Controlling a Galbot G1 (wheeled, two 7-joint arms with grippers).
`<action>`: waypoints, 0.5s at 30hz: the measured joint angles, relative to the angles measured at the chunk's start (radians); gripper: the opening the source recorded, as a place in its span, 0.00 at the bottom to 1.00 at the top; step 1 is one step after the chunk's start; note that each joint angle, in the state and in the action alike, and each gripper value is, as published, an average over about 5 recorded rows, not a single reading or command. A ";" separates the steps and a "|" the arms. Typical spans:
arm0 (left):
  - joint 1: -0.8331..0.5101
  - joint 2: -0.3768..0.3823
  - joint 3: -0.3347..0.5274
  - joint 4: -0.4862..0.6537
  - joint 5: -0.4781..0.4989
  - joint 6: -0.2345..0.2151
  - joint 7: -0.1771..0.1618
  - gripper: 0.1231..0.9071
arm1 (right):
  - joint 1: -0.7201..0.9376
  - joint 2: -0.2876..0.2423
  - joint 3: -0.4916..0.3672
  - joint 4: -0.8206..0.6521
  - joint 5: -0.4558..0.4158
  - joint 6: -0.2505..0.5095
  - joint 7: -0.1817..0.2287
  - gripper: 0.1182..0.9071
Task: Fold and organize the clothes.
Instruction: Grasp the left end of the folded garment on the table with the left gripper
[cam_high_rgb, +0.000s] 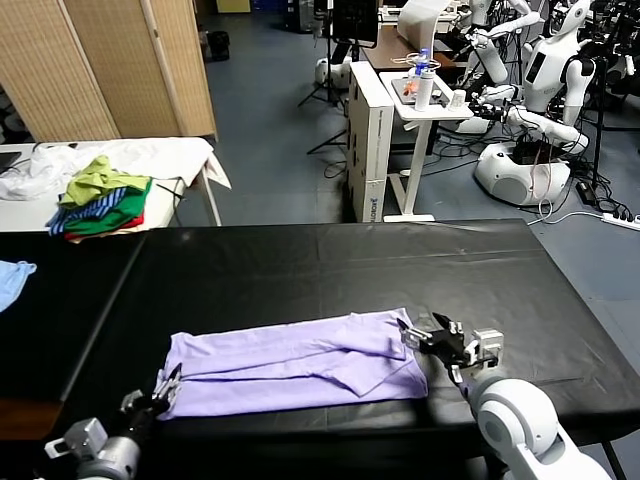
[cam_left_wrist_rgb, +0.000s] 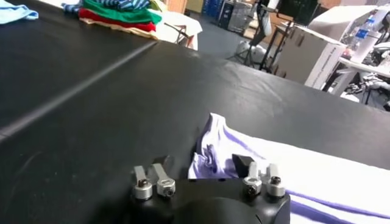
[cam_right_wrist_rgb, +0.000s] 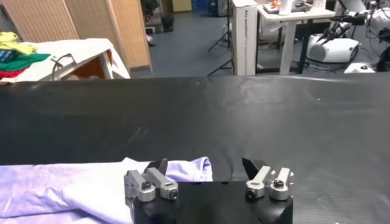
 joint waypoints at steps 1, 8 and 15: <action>0.000 0.000 0.000 0.001 -0.004 0.001 0.000 0.39 | 0.000 0.002 -0.001 0.000 -0.002 0.000 -0.001 1.00; -0.001 -0.004 0.004 -0.002 -0.025 0.007 -0.002 0.09 | 0.000 0.006 -0.002 -0.002 -0.013 0.000 -0.006 1.00; 0.004 0.015 -0.002 -0.011 0.088 -0.014 0.005 0.07 | -0.004 0.010 -0.002 -0.002 -0.015 0.003 -0.008 1.00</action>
